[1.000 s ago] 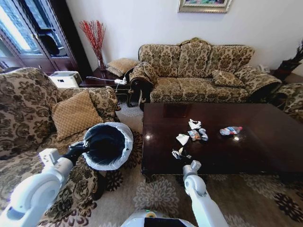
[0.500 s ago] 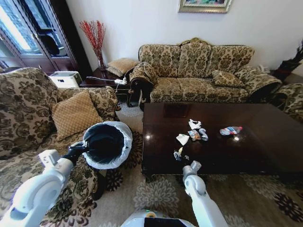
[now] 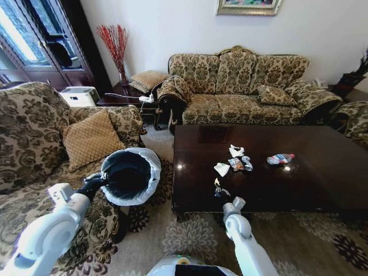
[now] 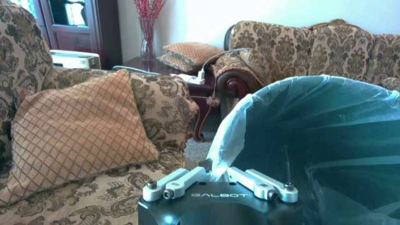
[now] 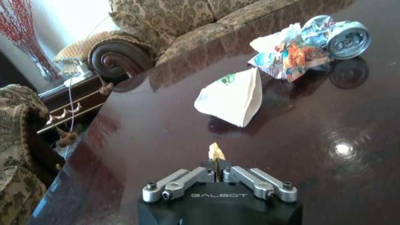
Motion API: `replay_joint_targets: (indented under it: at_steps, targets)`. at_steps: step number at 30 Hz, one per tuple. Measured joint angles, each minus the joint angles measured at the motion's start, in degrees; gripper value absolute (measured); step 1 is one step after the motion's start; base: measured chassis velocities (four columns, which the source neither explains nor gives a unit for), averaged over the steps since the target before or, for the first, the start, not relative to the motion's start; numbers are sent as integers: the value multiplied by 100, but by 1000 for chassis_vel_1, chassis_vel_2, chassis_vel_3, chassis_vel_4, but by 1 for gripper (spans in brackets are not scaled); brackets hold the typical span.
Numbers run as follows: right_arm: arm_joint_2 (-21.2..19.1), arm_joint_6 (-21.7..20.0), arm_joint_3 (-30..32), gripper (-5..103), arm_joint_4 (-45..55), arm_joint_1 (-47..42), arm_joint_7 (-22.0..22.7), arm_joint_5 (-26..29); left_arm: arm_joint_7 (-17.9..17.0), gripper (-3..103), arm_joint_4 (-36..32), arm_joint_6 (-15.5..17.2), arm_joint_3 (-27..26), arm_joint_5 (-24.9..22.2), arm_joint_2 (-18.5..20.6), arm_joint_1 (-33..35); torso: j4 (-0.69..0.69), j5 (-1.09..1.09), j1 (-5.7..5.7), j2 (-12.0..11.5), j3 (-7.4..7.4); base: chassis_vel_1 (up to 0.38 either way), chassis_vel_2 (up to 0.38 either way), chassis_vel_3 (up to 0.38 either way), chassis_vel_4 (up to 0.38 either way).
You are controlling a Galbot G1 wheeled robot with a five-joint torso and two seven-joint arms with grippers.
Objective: Move to the front of the table and place the trash on the table into the trash bin.
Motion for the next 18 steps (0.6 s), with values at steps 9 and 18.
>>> replay_joint_targets:
  at_steps: [9, 18]
  targets:
    - [-132, 104, 98, 0, 766, -120, 0, 169, -156, 0, -3, 10, -157, -218, 342, 154, 0, 0, 0, 0, 0, 0, 0, 0, 0]
    - [-699, 1125, -720, 0, 2482, 258, 0, -42, -991, 0, -81, 511, -412, -2046, 2045, 667, 2, 0, 0, 0, 0, 0, 0, 0, 0]
